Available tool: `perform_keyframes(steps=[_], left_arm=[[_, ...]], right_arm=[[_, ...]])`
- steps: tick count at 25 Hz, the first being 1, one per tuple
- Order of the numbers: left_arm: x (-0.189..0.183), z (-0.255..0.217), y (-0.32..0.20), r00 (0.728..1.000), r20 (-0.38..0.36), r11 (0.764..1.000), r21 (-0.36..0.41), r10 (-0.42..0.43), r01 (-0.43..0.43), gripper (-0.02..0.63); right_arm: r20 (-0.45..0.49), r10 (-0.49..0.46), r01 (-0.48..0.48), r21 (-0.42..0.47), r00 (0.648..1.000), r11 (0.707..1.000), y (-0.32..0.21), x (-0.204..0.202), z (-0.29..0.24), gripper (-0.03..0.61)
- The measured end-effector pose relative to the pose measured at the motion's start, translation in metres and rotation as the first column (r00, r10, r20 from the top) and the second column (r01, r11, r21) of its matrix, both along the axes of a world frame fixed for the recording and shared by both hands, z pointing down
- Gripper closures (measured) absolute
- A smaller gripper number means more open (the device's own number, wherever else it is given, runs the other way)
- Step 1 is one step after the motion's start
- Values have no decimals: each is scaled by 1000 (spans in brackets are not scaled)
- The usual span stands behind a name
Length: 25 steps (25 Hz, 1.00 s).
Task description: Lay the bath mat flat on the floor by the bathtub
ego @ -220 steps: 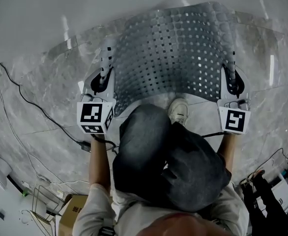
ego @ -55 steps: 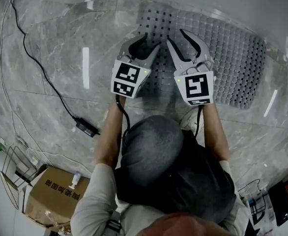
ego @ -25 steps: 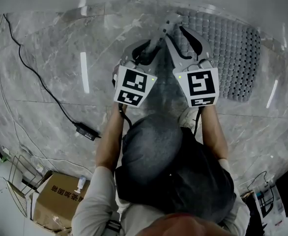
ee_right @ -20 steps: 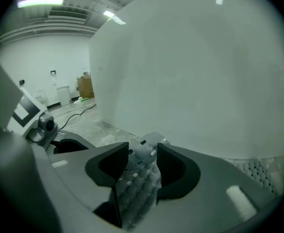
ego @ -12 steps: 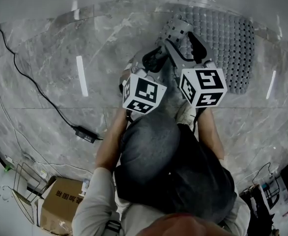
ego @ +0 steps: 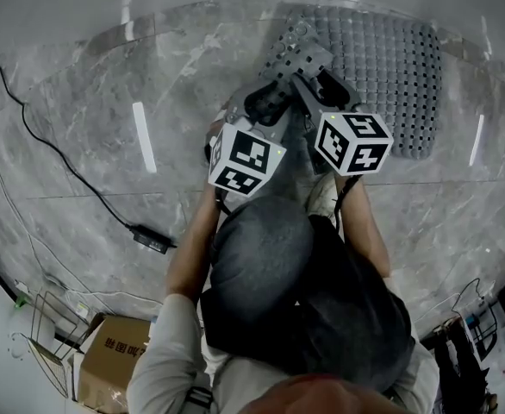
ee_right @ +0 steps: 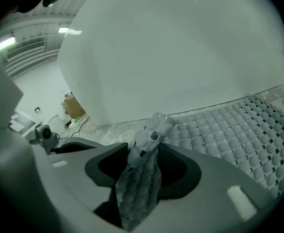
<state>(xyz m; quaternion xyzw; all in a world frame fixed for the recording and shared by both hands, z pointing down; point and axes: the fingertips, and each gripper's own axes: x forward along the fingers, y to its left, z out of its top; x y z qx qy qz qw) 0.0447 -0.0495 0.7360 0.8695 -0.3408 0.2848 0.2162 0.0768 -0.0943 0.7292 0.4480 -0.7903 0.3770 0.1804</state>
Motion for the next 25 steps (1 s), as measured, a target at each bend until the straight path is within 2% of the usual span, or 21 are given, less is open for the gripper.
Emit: perform_keyframes(steps=[3,6,9,12,16,20,23,25], left_arm=[[-9,-17,-6,1000,-7,999,29,21,-21,429],[-28,-37,-22,1000,13,997,80,8,-9,428],[-44,-43,-37,1000,1,998,59,14,-14,418],[-52,-44,-48,999,-11,998,43,45,-44,370],[-52,-51,-59,993,-46,992,61,112,-109,336],[-51,-59,-64,976,-89,977,94,200,-192,336],[-48,-64,-64,965,-85,962,145,247,-233,346],[-47,-66,-64,967,-52,955,181,249,-236,430]], right_arm=[[42,-8,8,17,999,1000,1,-2,-4,411],[82,-26,20,64,996,998,1,-6,-13,503],[109,-79,66,120,991,991,1,-14,-23,511],[119,-154,132,181,981,975,2,-25,-35,515],[111,-248,215,246,962,945,4,-38,-48,520],[98,-341,300,295,935,907,7,-48,-59,520],[73,-390,350,316,918,882,8,-53,-63,521],[55,-404,367,320,913,873,6,-55,-64,520]])
